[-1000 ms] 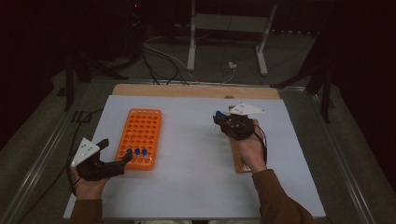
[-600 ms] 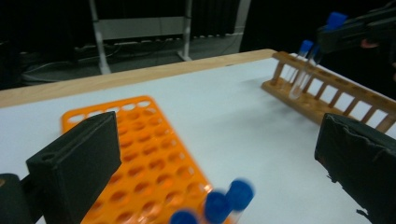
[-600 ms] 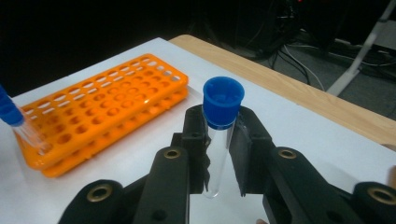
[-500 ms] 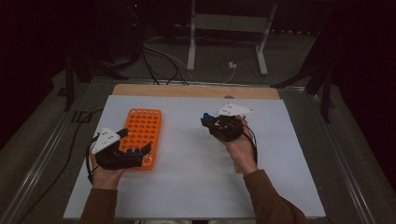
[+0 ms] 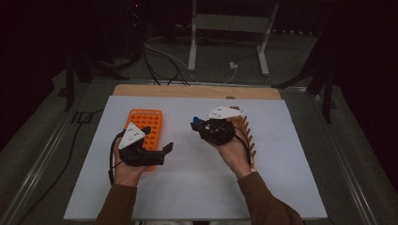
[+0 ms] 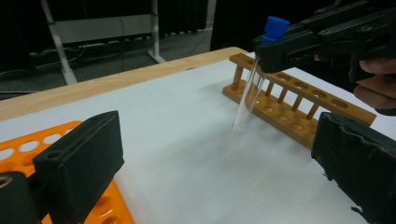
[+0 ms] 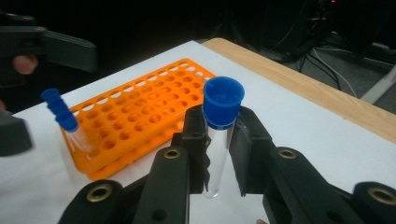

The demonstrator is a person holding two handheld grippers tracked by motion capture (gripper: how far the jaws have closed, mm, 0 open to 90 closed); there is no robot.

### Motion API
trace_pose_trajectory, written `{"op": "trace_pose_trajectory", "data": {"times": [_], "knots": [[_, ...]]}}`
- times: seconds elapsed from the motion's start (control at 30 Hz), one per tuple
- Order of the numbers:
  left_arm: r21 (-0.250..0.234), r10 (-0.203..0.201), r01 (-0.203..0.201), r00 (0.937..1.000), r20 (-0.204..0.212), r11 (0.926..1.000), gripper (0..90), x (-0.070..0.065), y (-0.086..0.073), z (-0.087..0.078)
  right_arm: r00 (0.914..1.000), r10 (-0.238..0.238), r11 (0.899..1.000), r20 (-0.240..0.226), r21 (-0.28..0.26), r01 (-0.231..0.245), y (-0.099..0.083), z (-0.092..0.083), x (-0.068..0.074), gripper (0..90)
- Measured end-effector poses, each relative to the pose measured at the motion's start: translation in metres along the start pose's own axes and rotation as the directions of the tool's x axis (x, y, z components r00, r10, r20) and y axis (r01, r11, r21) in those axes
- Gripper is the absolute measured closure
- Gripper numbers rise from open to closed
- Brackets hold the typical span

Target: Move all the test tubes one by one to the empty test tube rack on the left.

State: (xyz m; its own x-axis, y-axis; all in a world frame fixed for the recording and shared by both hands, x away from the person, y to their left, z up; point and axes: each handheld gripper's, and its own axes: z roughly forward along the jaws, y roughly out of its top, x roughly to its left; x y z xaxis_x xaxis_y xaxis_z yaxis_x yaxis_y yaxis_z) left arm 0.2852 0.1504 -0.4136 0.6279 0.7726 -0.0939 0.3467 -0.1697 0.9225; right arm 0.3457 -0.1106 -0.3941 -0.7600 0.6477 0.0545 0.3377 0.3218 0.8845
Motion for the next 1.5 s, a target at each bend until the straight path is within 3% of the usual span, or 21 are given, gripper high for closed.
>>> {"op": "trace_pose_trajectory", "data": {"times": [0.37,0.67,0.9,1.1,1.27,1.5], "knots": [[0.051,0.048,-0.048,0.9988,0.006,0.9975,5.7,-0.016,0.000,0.022,0.9986,-0.005,1.000,-0.053,0.010,0.006,0.002,0.007,0.015,77.2],[0.059,0.063,-0.063,0.9980,-0.004,0.9963,18.0,-0.023,0.001,0.036,0.9958,0.004,1.000,-0.092,0.008,-0.003,0.003,0.011,0.022,77.2],[0.089,0.099,-0.100,0.9950,0.013,0.9910,51.8,-0.025,-0.001,0.043,0.9941,-0.004,1.000,-0.109,0.009,0.005,0.004,0.012,0.026,77.2],[0.085,0.102,-0.104,0.9944,0.027,0.9909,70.8,-0.025,-0.001,0.043,0.9935,-0.009,1.000,-0.114,0.016,0.011,0.003,0.013,0.028,77.2],[0.082,0.104,-0.106,0.9942,0.028,0.9910,77.1,-0.024,-0.001,0.042,0.9932,-0.008,1.000,-0.116,0.017,0.010,0.003,0.014,0.028,77.2],[0.079,0.104,-0.106,0.9941,0.029,0.9912,78.0,-0.024,-0.001,0.042,0.9929,-0.007,1.000,-0.119,0.018,0.009,0.003,0.014,0.027,76.6]]}}
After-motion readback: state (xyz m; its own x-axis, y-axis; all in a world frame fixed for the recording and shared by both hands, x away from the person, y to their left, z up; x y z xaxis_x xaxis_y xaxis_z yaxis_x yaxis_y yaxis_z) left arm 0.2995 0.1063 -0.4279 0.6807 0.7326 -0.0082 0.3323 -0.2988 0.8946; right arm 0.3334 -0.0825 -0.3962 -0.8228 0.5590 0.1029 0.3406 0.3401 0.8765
